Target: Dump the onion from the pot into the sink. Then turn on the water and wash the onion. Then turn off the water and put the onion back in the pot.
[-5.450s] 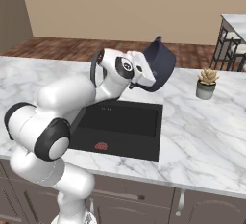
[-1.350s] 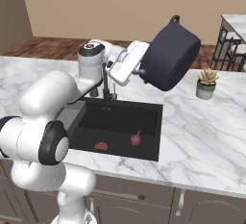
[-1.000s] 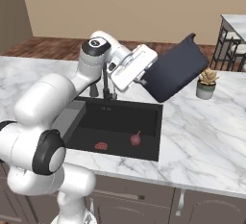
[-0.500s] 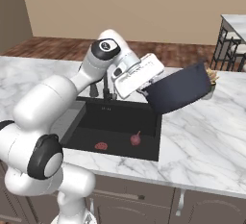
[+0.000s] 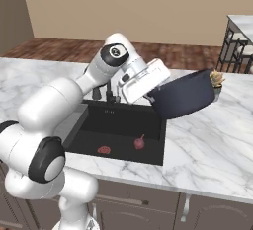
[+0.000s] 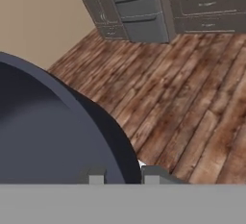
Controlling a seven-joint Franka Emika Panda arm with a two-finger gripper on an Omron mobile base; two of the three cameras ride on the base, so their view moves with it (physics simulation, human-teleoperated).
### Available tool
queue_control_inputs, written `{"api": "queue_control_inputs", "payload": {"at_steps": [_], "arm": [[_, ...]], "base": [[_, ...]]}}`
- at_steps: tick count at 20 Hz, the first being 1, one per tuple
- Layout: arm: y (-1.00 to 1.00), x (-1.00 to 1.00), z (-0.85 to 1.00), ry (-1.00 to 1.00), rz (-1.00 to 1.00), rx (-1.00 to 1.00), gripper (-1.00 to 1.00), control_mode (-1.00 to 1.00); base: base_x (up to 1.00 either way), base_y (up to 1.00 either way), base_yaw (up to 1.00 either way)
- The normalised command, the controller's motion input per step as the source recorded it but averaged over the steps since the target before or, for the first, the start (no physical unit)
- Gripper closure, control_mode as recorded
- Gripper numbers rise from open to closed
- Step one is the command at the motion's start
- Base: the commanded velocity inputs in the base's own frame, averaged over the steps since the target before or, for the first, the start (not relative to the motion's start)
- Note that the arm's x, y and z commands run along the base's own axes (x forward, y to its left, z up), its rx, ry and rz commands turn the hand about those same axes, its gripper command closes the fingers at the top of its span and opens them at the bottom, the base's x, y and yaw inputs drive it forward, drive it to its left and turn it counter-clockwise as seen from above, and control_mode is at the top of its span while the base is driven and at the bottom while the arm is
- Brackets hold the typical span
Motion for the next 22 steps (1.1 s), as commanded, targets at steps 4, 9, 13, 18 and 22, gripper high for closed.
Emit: {"api": "queue_control_inputs", "payload": {"at_steps": [4, 9, 13, 18, 22], "arm": [[-0.08, 0.07, -0.37, -0.16, 0.0, 0.02, 1.0, -1.0], [-0.19, 0.0, -0.34, -0.17, 0.0, 0.06, 1.0, -1.0], [-0.13, 0.0, -0.28, -0.18, 0.0, 0.08, 1.0, -1.0], [0.0, 0.05, -0.27, -0.15, 0.0, 0.03, 1.0, -1.0], [0.0, 0.26, -0.24, -0.07, 0.0, 0.01, 1.0, -1.0]], "base": [[0.0, 0.0, 0.0], [0.0, 0.0, 0.0], [0.0, 0.0, 0.0], [0.0, 0.0, 0.0], [0.0, 0.0, 0.0]]}}
